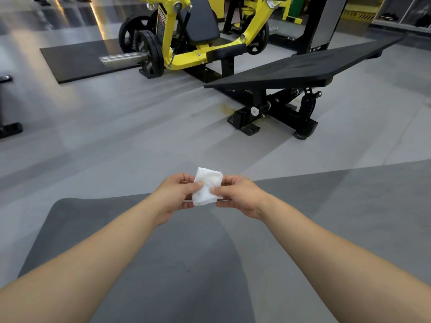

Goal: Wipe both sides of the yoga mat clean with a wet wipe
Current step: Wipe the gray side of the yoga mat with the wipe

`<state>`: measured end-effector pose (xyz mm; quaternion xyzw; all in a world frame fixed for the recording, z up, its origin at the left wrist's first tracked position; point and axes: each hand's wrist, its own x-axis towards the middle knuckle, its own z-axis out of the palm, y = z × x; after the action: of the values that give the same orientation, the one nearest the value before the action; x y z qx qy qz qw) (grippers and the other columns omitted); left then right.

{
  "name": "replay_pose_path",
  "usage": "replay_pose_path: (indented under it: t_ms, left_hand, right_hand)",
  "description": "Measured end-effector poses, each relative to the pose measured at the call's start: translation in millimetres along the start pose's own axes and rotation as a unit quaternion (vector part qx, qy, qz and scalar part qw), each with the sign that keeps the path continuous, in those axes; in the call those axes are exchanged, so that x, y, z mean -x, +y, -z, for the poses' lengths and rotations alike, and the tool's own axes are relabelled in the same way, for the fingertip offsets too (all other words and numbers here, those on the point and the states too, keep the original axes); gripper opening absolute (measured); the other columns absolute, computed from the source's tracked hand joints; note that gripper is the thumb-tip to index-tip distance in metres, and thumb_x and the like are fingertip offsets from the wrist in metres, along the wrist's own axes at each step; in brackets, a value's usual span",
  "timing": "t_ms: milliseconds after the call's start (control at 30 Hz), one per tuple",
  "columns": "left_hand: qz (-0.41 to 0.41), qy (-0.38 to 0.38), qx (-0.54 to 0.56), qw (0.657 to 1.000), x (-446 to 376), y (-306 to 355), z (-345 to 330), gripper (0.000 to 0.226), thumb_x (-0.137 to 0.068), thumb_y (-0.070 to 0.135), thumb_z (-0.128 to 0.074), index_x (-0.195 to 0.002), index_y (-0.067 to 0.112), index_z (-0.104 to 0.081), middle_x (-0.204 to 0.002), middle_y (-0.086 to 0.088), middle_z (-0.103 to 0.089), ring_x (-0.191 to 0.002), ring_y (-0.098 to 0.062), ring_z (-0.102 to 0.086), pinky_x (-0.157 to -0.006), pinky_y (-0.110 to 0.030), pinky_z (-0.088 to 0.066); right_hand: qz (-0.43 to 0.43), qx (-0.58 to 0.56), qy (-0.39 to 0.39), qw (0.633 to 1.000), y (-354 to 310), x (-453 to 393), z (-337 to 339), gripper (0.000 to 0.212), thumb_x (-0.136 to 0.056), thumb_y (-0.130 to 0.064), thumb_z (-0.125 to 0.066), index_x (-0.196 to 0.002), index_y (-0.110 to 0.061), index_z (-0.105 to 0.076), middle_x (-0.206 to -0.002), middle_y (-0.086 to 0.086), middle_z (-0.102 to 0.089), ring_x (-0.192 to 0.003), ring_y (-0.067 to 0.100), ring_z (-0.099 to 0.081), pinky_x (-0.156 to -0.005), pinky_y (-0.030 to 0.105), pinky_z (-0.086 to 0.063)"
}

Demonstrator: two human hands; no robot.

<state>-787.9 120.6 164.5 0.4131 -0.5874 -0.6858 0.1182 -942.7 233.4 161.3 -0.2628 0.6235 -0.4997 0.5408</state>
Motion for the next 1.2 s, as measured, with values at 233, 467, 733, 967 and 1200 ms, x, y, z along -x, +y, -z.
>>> replay_pose_path:
  t_ms: [233,467,733,967,1200]
  left_hand:
    - [0.045,-0.060,0.009,0.997,4,2,2,0.022,-0.098,0.019,-0.063,-0.118,0.015,-0.068,-0.089,-0.005,-0.074,-0.066,-0.018,-0.065,-0.067,-0.031,-0.054]
    - [0.051,-0.064,0.171,0.982,-1,0,2,0.020,-0.098,0.007,-0.056,-0.114,0.015,-0.065,-0.084,-0.003,-0.072,-0.069,-0.016,-0.069,-0.071,-0.031,-0.058]
    - [0.087,-0.036,0.200,0.975,-5,0,2,0.015,-0.095,0.014,-0.047,-0.097,0.011,-0.062,-0.093,-0.013,-0.075,-0.079,-0.028,-0.073,-0.085,-0.041,-0.056]
    - [0.063,-0.047,0.107,0.991,-9,-10,-2,0.017,-0.087,0.009,-0.075,-0.093,0.015,-0.060,-0.093,-0.005,-0.072,-0.081,-0.018,-0.071,-0.086,-0.040,-0.058]
    - [0.025,0.057,0.205,0.977,-13,-20,-18,0.027,-0.087,-0.007,-0.070,-0.100,0.010,-0.054,-0.104,-0.015,-0.065,-0.084,-0.026,-0.068,-0.085,-0.038,-0.058]
  right_hand:
    - [-0.016,-0.012,-0.008,1.000,-2,1,0,0.026,-0.095,-0.013,-0.059,-0.120,-0.010,-0.058,-0.083,0.009,-0.069,-0.063,0.018,-0.063,-0.065,0.030,-0.054]
    - [0.017,-0.152,-0.036,0.988,0,-3,4,0.024,-0.096,-0.003,-0.054,-0.117,-0.009,-0.064,-0.086,0.010,-0.068,-0.068,0.017,-0.062,-0.072,0.031,-0.055]
    - [0.027,-0.121,-0.015,0.992,-4,-4,6,0.025,-0.091,-0.016,-0.052,-0.094,0.001,-0.070,-0.097,0.014,-0.069,-0.077,0.025,-0.063,-0.086,0.037,-0.053]
    - [0.084,0.061,0.078,0.992,7,-9,-5,0.015,-0.084,-0.008,-0.072,-0.097,-0.009,-0.064,-0.090,0.004,-0.065,-0.073,0.015,-0.062,-0.076,0.028,-0.055]
    - [-0.020,-0.159,0.085,0.983,22,-15,-23,0.020,-0.091,-0.019,-0.066,-0.110,-0.012,-0.062,-0.100,0.004,-0.068,-0.092,0.017,-0.062,-0.094,0.035,-0.050]
